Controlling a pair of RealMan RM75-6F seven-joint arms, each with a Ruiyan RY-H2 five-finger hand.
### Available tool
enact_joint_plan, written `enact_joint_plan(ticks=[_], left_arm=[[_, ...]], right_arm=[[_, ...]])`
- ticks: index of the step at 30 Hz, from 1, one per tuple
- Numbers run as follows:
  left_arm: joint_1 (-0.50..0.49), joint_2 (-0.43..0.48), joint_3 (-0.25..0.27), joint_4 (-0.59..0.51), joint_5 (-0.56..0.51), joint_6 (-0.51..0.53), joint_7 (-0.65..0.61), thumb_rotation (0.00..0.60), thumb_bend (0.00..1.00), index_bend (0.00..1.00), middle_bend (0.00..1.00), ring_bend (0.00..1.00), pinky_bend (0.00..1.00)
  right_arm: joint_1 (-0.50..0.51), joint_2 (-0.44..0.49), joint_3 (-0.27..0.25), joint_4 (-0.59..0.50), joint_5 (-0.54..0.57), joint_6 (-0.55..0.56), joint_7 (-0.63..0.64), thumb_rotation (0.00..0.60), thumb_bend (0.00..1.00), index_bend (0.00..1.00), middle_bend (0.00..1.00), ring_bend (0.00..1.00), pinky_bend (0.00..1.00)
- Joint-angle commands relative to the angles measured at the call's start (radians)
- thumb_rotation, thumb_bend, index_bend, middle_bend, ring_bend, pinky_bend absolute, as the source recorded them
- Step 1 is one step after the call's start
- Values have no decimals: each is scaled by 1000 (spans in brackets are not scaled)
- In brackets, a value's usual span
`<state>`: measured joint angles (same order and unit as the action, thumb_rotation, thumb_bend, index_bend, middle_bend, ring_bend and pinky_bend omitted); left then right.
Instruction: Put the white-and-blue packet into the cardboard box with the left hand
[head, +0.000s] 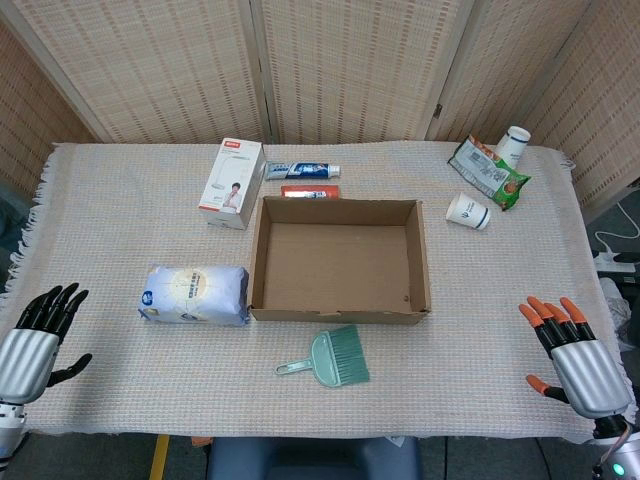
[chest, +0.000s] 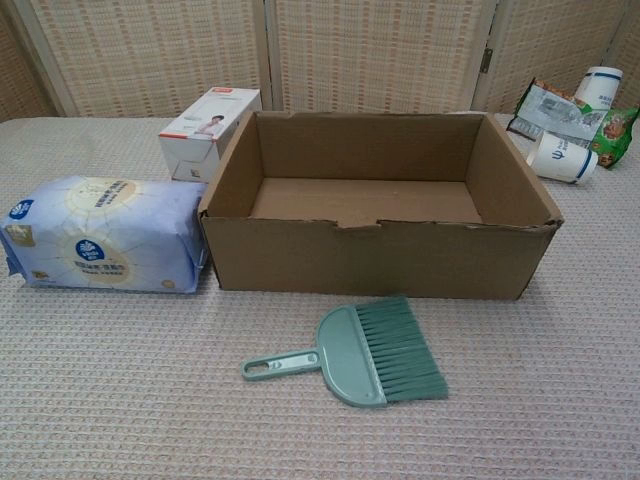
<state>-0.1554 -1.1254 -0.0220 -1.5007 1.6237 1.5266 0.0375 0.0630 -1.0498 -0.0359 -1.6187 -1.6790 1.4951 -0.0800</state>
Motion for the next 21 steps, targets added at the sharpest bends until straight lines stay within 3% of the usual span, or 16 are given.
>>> enact_joint_plan(ticks=[1, 21], left_arm=[[-1, -1, -1, 0, 1, 2, -2, 600, 179, 0, 0, 0, 117], [-8, 15, -5, -36, 1, -7, 7, 600, 179, 0, 0, 0, 118]], right_arm=[[0, -1, -1, 1, 1, -2, -1, 600, 0, 57, 30, 0, 0], [3, -4, 1, 5, 4, -9, -4, 600, 0, 57, 30, 0, 0]])
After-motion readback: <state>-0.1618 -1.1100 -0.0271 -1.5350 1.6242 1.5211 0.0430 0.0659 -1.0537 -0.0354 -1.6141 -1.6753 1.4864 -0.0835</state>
